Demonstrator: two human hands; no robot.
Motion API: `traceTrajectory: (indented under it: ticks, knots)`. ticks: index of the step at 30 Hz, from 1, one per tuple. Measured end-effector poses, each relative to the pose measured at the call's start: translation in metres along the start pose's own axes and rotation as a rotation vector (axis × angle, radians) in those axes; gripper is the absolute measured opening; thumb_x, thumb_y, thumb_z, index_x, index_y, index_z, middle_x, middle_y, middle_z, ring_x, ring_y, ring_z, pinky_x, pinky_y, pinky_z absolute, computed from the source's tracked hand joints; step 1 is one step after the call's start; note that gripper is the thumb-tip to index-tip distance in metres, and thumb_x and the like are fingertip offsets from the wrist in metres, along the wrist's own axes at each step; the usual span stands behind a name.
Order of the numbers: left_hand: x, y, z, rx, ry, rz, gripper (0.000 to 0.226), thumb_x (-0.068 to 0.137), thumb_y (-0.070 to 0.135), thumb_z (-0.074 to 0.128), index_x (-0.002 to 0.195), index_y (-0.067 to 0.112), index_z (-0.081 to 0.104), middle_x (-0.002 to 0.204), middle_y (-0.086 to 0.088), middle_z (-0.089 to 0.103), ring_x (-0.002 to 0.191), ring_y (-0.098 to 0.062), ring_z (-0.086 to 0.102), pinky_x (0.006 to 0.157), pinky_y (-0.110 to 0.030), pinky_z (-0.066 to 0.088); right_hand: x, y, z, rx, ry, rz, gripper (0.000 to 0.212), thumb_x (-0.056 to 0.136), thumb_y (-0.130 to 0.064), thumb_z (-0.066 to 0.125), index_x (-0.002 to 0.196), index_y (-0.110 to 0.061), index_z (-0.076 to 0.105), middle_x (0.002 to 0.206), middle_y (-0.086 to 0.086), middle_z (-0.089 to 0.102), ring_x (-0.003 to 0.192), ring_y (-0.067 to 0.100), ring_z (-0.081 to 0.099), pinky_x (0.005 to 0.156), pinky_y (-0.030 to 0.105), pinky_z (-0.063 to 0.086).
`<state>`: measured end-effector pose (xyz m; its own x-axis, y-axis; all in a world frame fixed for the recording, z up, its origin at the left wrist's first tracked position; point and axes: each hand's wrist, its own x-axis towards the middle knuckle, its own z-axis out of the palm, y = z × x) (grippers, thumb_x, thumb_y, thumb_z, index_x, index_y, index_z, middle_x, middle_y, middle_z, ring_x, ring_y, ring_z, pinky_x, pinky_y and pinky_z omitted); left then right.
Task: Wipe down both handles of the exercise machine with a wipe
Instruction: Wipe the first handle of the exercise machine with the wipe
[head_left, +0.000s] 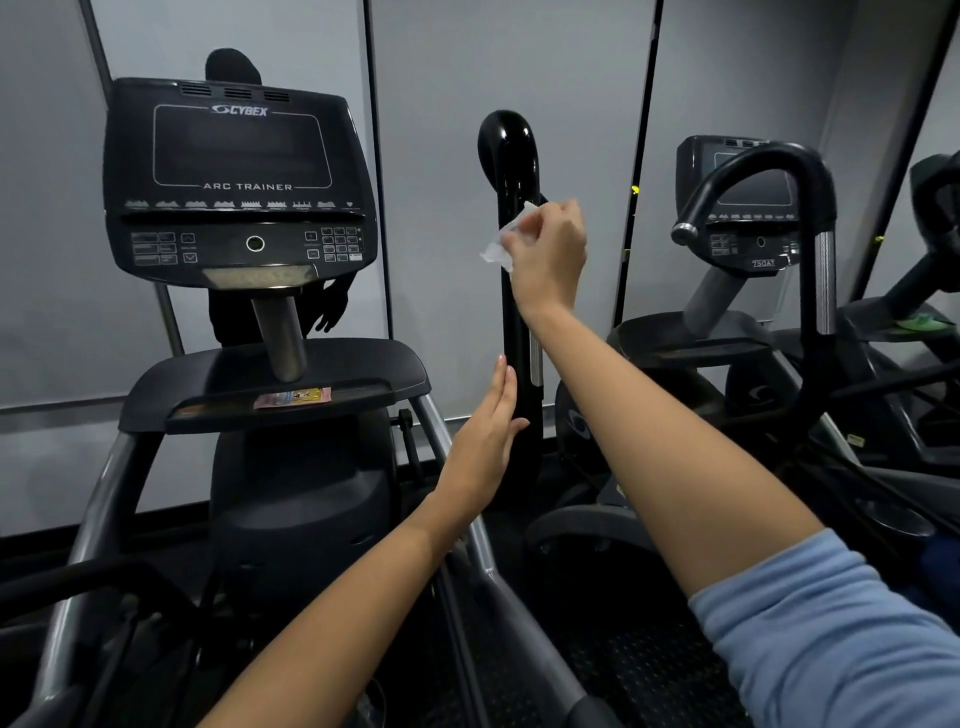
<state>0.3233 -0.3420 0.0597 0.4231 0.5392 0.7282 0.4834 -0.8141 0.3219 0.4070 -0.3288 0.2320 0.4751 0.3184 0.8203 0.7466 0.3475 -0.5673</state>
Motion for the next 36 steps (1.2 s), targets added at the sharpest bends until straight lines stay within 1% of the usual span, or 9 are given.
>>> traceTrajectory:
  ticks: [7,13,15,17,21,25,28,33,36]
  knots:
    - [-0.001,-0.002,0.003,-0.014,0.023,0.028,0.066,0.094,0.008,0.052,0.148,0.005,0.014,0.153,0.007,-0.001,0.129,-0.021,0.048,0.098,-0.019,0.04,-0.01,0.018,-0.001,-0.301,-0.016,-0.467,0.009,0.08,0.01,0.06,0.083,0.003,0.066,0.098,0.014,0.061,0.09,0.029,0.056,0.067,0.029,0.052]
    - [0.0,-0.002,0.003,0.0,0.025,0.026,0.067,0.094,0.008,0.052,0.148,0.004,0.013,0.153,0.007,-0.002,0.118,-0.021,0.057,0.092,-0.022,0.046,-0.006,0.014,-0.004,-0.133,0.048,-0.27,0.017,0.089,-0.001,0.054,0.083,0.006,0.069,0.09,0.013,0.06,0.09,0.026,0.056,0.072,0.021,0.038]
    - [-0.001,-0.003,0.004,-0.019,0.033,0.036,0.067,0.093,0.006,0.054,0.147,0.003,0.015,0.153,0.005,0.001,0.121,-0.022,0.055,0.095,-0.021,0.043,-0.009,0.01,0.0,-0.22,0.002,-0.372,0.008,0.079,0.01,0.06,0.079,0.005,0.067,0.086,0.015,0.06,0.085,0.028,0.056,0.064,0.027,0.048]
    - [-0.001,-0.004,0.004,-0.029,0.042,0.049,0.067,0.092,0.005,0.054,0.147,0.003,0.016,0.153,0.004,0.003,0.125,-0.023,0.051,0.098,-0.022,0.041,-0.013,0.01,0.005,-0.45,-0.051,-0.573,0.021,0.058,0.016,0.072,0.074,0.003,0.068,0.079,0.013,0.063,0.079,0.028,0.061,0.058,0.029,0.056]
    - [0.0,-0.003,0.003,-0.017,0.043,0.041,0.067,0.092,0.004,0.055,0.146,0.002,0.017,0.152,0.005,0.004,0.126,-0.023,0.051,0.094,-0.021,0.043,-0.012,0.005,0.006,-0.789,-0.111,-0.742,0.027,0.04,0.0,0.082,0.062,-0.012,0.072,0.073,0.001,0.068,0.072,0.016,0.064,0.065,0.018,0.053]
    - [-0.001,-0.003,0.003,-0.019,0.033,0.035,0.066,0.093,0.006,0.054,0.147,0.003,0.017,0.152,0.007,0.002,0.122,-0.021,0.054,0.094,-0.019,0.042,-0.01,0.018,-0.002,-0.462,-0.112,-0.553,0.023,0.066,0.015,0.067,0.085,0.001,0.069,0.091,0.011,0.066,0.094,0.027,0.061,0.064,0.031,0.057]
    - [0.0,-0.004,0.003,-0.008,0.023,0.024,0.066,0.093,0.007,0.054,0.147,0.003,0.015,0.152,0.006,0.0,0.112,-0.022,0.061,0.09,-0.024,0.048,-0.006,0.021,-0.008,-0.28,-0.057,-0.398,0.017,0.084,0.007,0.053,0.094,0.005,0.068,0.099,0.013,0.064,0.1,0.029,0.056,0.073,0.034,0.052]
    - [0.0,-0.005,0.005,-0.004,0.043,0.042,0.066,0.092,0.005,0.055,0.146,0.002,0.018,0.152,0.005,0.004,0.11,-0.025,0.062,0.086,-0.025,0.05,-0.007,0.017,0.0,-0.499,-0.063,-0.688,0.027,0.057,0.021,0.065,0.076,0.002,0.066,0.081,0.012,0.065,0.079,0.027,0.063,0.053,0.03,0.056]
    - [-0.001,-0.003,0.003,-0.001,0.03,0.029,0.066,0.093,0.008,0.054,0.147,0.004,0.016,0.152,0.008,0.0,0.11,-0.024,0.061,0.086,-0.025,0.049,-0.006,0.024,0.0,-0.478,-0.064,-0.706,0.026,0.061,0.02,0.065,0.08,0.002,0.067,0.087,0.011,0.066,0.085,0.026,0.063,0.061,0.028,0.056]
